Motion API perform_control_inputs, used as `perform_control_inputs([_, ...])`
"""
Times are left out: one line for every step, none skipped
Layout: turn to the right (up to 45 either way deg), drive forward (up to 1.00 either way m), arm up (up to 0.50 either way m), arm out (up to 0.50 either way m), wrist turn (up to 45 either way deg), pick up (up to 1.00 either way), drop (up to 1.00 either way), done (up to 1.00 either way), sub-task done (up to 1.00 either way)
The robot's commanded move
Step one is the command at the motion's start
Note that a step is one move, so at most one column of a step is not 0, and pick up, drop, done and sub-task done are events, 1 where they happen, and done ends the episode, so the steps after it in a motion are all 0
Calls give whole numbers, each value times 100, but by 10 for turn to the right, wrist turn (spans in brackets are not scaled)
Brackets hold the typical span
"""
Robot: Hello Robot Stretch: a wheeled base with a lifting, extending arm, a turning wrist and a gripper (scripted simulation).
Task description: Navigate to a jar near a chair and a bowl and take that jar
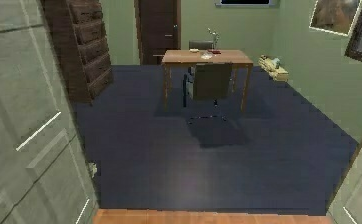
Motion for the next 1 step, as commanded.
perform_control_inputs([0, 100, 0, 0, 0, 0, 0, 0, 0])
